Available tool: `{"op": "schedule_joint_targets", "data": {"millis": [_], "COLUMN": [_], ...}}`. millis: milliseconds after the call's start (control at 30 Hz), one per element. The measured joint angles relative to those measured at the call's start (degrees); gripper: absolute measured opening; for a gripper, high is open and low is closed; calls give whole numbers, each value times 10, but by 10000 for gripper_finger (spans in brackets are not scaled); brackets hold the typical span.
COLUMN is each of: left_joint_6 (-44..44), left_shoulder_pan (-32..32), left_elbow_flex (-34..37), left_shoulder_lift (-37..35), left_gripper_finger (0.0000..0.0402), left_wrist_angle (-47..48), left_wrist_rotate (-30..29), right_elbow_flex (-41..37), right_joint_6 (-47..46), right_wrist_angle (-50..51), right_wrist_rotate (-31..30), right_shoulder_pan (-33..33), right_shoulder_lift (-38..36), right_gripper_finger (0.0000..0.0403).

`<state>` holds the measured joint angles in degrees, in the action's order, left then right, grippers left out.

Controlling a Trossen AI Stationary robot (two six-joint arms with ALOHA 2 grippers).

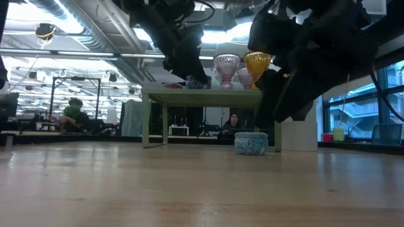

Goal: Pick & Place candle stick holders
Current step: Align the blue scented candle with the purple scented candle on the shelf

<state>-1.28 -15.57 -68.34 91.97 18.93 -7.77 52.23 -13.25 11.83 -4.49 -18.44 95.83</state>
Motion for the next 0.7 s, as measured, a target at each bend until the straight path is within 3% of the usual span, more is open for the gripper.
{"op": "schedule_joint_targets", "data": {"millis": [700], "left_joint_6": [-16], "left_shoulder_pan": [1], "left_elbow_flex": [0], "left_shoulder_lift": [-8], "left_gripper_finger": [322], "left_wrist_angle": [-22], "left_wrist_rotate": [1], "right_elbow_flex": [0], "right_joint_6": [-23], "right_wrist_angle": [-48], "right_wrist_rotate": [-4], "right_shoulder_pan": [0], "right_shoulder_lift": [0], "right_gripper_finger": [343]}}
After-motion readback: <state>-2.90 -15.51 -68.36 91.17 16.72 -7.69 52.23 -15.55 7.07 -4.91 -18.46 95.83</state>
